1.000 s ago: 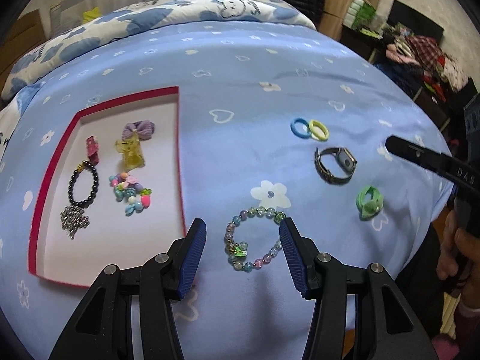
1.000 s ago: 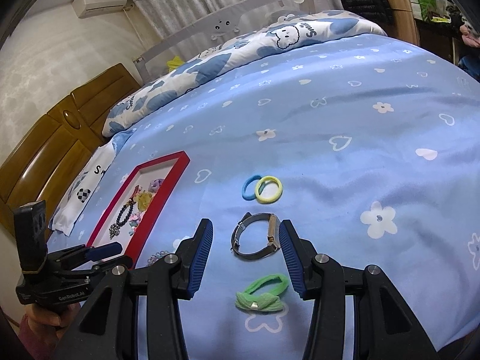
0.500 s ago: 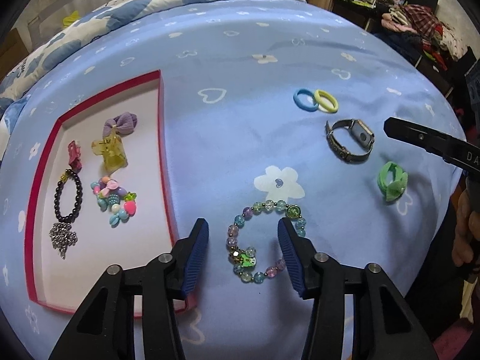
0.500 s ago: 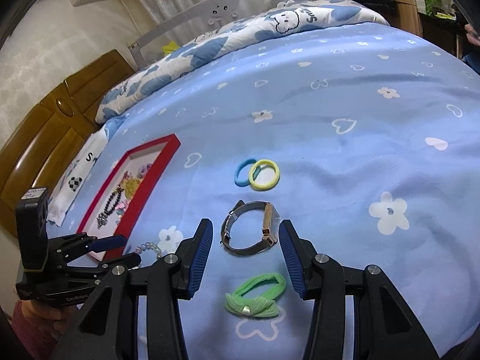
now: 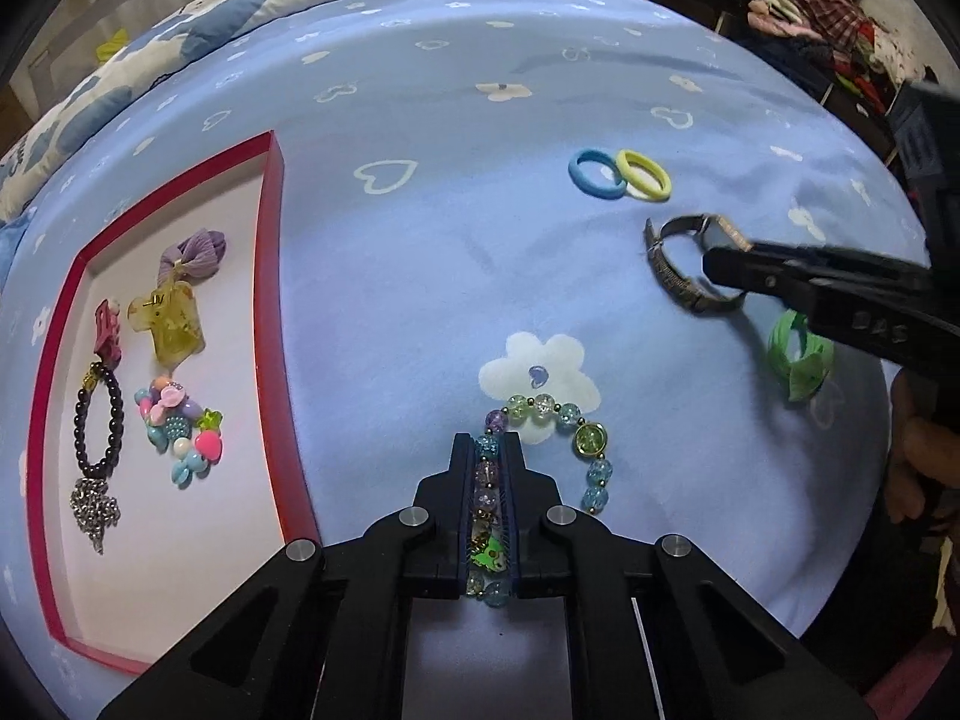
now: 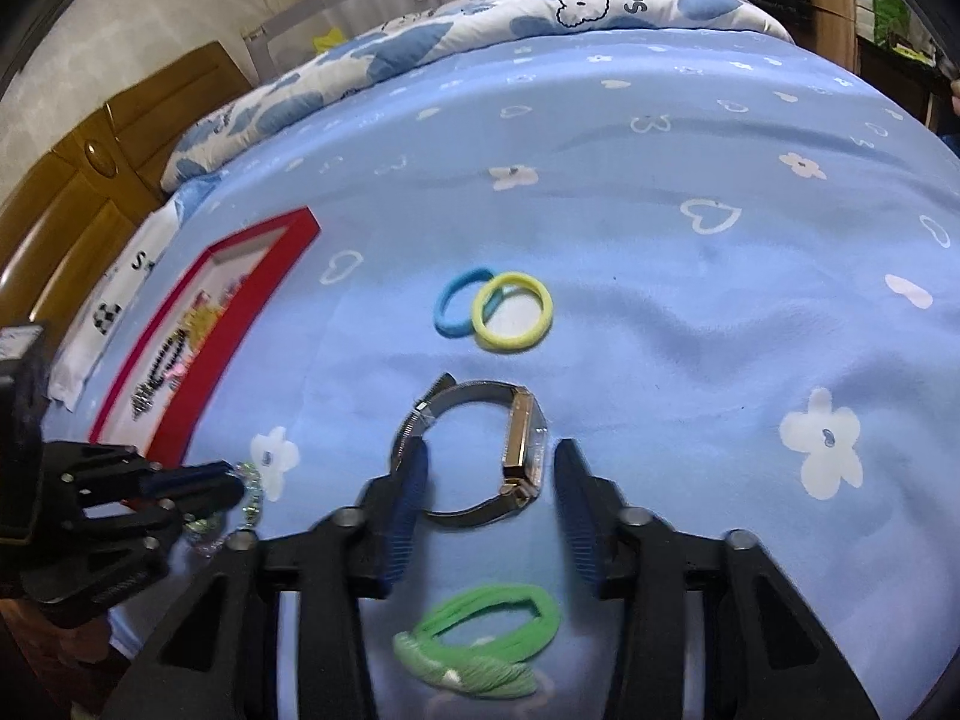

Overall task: Organize jewelry
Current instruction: 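Grasp the beaded bracelet with the left tool while the right tool grasps the silver watch, then carry the beaded bracelet and silver watch into the red tray with both tools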

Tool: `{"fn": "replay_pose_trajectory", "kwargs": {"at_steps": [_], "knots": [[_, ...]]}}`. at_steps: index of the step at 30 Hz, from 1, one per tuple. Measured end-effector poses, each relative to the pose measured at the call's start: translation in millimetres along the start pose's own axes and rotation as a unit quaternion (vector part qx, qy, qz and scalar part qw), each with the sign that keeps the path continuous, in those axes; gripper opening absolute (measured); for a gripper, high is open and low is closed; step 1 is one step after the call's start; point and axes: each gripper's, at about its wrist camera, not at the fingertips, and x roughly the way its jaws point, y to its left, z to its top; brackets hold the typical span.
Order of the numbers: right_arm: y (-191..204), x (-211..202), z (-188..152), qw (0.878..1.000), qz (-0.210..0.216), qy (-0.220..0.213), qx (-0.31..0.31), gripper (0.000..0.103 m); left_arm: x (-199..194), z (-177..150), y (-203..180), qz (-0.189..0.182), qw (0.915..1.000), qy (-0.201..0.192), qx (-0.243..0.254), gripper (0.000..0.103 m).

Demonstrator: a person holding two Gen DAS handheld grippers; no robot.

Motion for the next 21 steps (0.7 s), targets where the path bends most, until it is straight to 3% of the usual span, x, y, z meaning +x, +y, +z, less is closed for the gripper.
{"fn": "replay_pose_trajectory", "kwargs": {"at_steps": [3,6,21], "knots": [[-2.3,0.9,-1.1,1.000,-0.012,-0.002,-0.001,0.011,-6.9,-1.6,8.4,-0.027,0.9991,-0.015,-0.028,0.006],[-2.4,-4.8,0.4,1.000,-0.011,-0.008,-0.003,0.009,-18.2,-3.1,15.6,-0.041,0.9973,-0.037,-0.049,0.006],[40.1,-37.6,14.5,0.998,0.044,-0.045,-0.031,0.008,-96.1,-29.1,44.9,-0.064,0.9842,-0.126,-0.107,0.006]]}}
